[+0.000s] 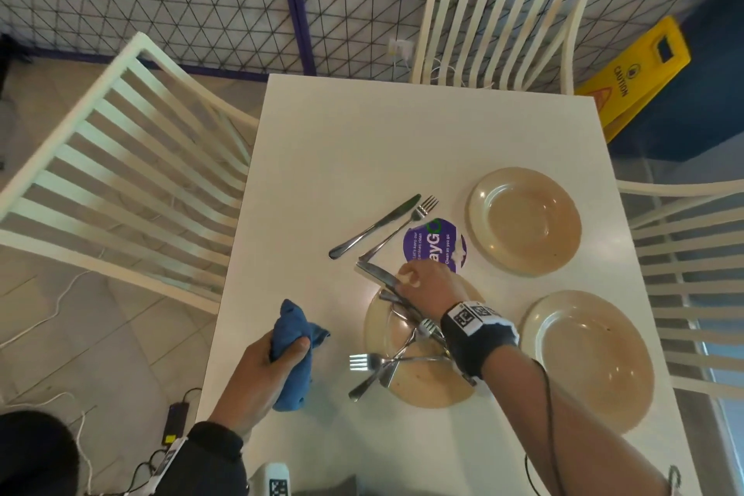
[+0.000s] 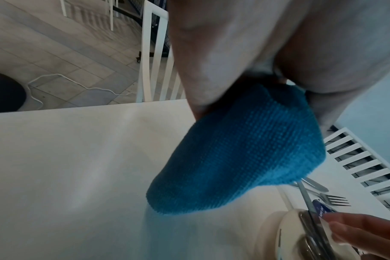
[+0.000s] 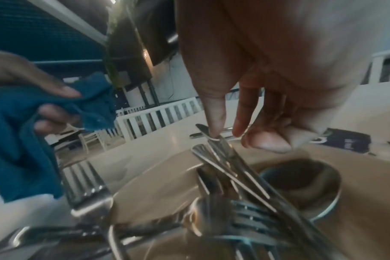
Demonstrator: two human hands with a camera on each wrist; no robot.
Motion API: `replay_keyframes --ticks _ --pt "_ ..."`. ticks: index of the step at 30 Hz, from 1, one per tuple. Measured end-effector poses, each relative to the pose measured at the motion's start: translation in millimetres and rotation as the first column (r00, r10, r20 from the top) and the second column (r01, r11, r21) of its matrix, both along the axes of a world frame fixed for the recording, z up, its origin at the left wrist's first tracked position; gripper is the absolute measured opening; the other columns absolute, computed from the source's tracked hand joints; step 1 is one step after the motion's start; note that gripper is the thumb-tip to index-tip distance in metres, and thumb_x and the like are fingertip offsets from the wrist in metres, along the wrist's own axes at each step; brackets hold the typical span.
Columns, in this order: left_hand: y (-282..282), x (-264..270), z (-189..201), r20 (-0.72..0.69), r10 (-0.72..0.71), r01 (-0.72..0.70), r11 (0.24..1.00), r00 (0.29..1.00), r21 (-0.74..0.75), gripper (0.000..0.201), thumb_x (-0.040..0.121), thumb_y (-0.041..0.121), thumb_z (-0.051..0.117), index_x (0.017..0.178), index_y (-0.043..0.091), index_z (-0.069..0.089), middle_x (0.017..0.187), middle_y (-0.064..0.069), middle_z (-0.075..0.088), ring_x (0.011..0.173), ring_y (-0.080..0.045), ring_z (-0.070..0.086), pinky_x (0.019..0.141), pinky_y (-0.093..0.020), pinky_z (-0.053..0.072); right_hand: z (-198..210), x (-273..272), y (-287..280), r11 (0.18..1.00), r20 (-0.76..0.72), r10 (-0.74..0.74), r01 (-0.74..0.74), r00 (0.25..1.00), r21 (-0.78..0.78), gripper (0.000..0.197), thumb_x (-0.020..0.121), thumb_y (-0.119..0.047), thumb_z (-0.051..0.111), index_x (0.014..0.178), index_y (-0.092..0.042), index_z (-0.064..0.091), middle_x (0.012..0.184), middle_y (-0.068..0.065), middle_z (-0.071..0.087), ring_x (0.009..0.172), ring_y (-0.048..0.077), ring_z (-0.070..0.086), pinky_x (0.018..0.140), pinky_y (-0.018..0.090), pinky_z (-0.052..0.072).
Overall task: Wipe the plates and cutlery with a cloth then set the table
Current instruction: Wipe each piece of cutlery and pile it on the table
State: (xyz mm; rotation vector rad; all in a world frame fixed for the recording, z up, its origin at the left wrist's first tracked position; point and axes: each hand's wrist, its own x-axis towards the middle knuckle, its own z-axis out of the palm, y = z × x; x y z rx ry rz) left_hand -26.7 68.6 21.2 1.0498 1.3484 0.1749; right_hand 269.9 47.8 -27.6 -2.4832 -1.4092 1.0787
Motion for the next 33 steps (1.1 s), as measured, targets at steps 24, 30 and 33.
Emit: replay_keyframes --ticks 24,30,33 --pt "-31 -2 22 0.07 0.086 -0.094 0.989 0.994 0.117 0.028 0.096 0.032 0.066 0.116 0.011 0.064 0.095 -0.011 0.078 0.091 -0.032 0.076 0.094 -0.054 0.057 12 3 -27 0.994 0.075 0.061 -0.067 0.995 0.09 0.01 0.098 -0.021 0.053 0.094 -0.02 0.063 0.091 -0.001 0.066 0.079 0.014 0.063 0.07 0.026 0.054" --pt "-22 37 36 0.219 0.046 -0.077 0.988 0.975 0.137 0.065 0.08 0.058 0.073 0.126 0.013 0.062 0.112 -0.009 0.076 0.108 -0.024 0.071 0.106 -0.049 0.05 39 12 -28 0.923 -0.224 -0.058 0.138 0.973 0.36 0.02 0.095 -0.02 0.061 0.113 -0.017 0.069 0.105 -0.001 0.071 0.093 0.014 0.066 0.088 0.034 0.055" --pt "-14 74 51 0.295 0.056 -0.103 0.984 0.954 0.147 0.05 0.092 0.047 0.064 0.13 0.014 0.059 0.119 -0.009 0.073 0.114 -0.023 0.069 0.106 -0.044 0.05 66 11 -30 0.844 -0.472 -0.095 0.322 0.876 0.429 0.016 0.091 -0.015 0.068 0.105 -0.02 0.073 0.092 -0.003 0.072 0.082 0.012 0.07 0.08 0.028 0.055"
